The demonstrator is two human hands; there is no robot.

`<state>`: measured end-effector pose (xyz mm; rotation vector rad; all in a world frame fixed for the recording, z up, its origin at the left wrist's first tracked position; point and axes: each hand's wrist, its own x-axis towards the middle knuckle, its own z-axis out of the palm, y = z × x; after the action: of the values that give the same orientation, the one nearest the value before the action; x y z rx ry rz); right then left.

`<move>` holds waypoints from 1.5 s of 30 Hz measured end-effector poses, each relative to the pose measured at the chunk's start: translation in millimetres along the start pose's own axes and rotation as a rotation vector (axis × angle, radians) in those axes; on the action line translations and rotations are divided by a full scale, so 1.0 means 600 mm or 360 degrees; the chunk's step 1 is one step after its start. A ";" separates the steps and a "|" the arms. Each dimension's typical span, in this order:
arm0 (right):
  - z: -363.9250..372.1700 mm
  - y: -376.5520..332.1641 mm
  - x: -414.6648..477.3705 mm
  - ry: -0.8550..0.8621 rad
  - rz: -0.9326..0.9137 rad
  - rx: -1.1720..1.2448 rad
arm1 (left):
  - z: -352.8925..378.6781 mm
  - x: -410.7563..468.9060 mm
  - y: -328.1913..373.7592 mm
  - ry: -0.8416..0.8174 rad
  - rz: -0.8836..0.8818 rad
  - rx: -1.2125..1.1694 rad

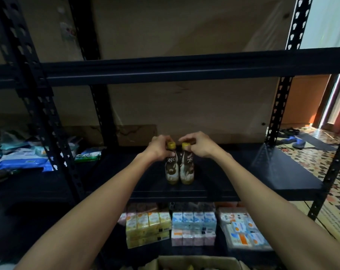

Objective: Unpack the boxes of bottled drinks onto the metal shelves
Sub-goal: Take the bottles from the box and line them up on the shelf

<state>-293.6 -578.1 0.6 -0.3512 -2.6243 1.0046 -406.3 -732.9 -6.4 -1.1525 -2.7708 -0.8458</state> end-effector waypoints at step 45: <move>0.268 0.067 0.074 0.0311 0.0068 0.0576 | 0.121 -0.018 -0.204 0.0580 -0.0165 -0.0969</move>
<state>-389.1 -631.1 -131.4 -0.3953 -2.2157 1.3555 -466.6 -775.2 -128.5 -0.7820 -2.3451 -1.7868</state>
